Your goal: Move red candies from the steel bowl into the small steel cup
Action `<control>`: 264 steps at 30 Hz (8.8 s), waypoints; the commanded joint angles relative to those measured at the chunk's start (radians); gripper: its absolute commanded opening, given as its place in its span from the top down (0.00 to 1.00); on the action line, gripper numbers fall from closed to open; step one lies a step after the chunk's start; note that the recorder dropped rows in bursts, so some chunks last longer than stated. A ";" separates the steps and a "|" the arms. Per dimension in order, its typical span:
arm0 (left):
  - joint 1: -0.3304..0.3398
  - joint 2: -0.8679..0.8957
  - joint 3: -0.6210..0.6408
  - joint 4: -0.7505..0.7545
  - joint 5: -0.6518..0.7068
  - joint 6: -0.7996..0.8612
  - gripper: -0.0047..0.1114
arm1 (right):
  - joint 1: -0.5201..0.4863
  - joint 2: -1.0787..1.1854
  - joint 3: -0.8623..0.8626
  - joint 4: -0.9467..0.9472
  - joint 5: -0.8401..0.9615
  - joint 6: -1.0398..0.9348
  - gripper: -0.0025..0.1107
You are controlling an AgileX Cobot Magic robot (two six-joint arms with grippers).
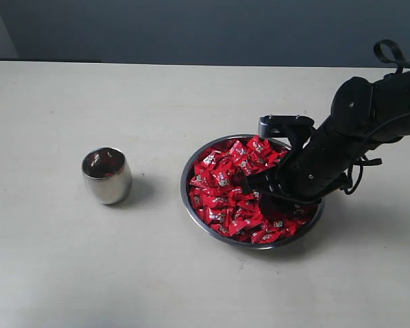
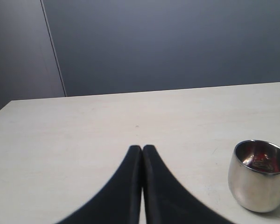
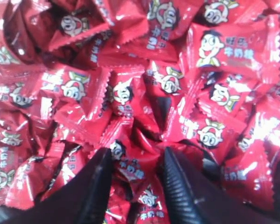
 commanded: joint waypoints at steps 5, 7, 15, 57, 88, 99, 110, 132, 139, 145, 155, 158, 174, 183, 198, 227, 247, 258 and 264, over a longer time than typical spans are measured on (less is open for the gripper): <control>0.001 -0.004 0.004 0.001 -0.006 -0.001 0.96 | 0.007 0.001 0.005 0.012 -0.016 -0.005 0.65; 0.001 -0.004 0.004 0.001 -0.006 -0.001 0.96 | 0.007 0.001 0.005 0.014 -0.014 -0.005 0.65; 0.001 -0.004 0.004 0.001 -0.006 -0.001 0.96 | 0.007 0.023 0.005 0.014 0.001 0.000 0.65; 0.001 -0.004 0.004 0.001 -0.006 -0.001 0.96 | 0.007 0.048 0.003 0.050 0.011 -0.022 0.98; 0.001 -0.004 0.004 0.001 -0.005 -0.001 0.96 | 0.007 -0.068 0.003 0.016 -0.043 -0.026 0.98; 0.001 -0.004 0.004 0.001 -0.005 -0.001 0.96 | 0.005 -0.035 0.003 -0.005 -0.060 -0.026 0.98; 0.001 -0.004 0.004 0.001 -0.005 -0.001 0.96 | 0.005 -0.028 0.003 -0.022 -0.050 -0.026 0.98; 0.001 -0.004 0.004 0.001 -0.007 -0.001 0.96 | 0.005 0.002 0.001 0.014 -0.045 -0.026 0.75; 0.001 -0.004 0.004 0.001 -0.007 -0.001 0.96 | 0.005 0.040 0.001 -0.004 -0.053 -0.026 0.75; 0.001 -0.004 0.004 0.001 -0.007 -0.001 0.96 | 0.005 0.038 0.001 -0.008 -0.054 -0.026 0.75; 0.001 -0.004 0.004 0.001 -0.007 -0.001 0.96 | 0.005 0.038 -0.082 -0.049 -0.006 -0.019 0.75; 0.001 -0.004 0.004 0.001 -0.004 -0.001 0.96 | 0.005 0.038 -0.109 -0.069 0.011 -0.002 0.75; 0.001 -0.004 0.004 0.001 -0.004 -0.001 0.96 | 0.005 0.038 -0.115 -0.117 0.066 0.037 0.75; 0.001 -0.004 0.004 0.001 -0.004 -0.001 0.96 | 0.005 -0.011 -0.115 -0.244 0.063 0.138 0.75; 0.001 -0.004 0.004 0.001 -0.007 -0.001 0.96 | 0.007 -0.006 -0.115 -0.397 0.132 0.264 0.75; 0.001 -0.004 0.004 0.001 -0.004 -0.001 0.96 | 0.005 0.034 -0.138 -0.427 0.087 0.273 0.65; 0.001 -0.004 0.004 0.001 -0.006 -0.001 0.96 | 0.005 0.070 -0.136 -0.434 0.116 0.291 0.65; 0.001 -0.004 0.004 0.001 -0.006 -0.001 0.96 | 0.005 0.070 -0.136 -0.471 0.128 0.316 0.65; 0.001 -0.004 0.004 0.001 -0.006 -0.001 0.96 | 0.005 0.070 -0.136 -0.471 0.125 0.316 0.65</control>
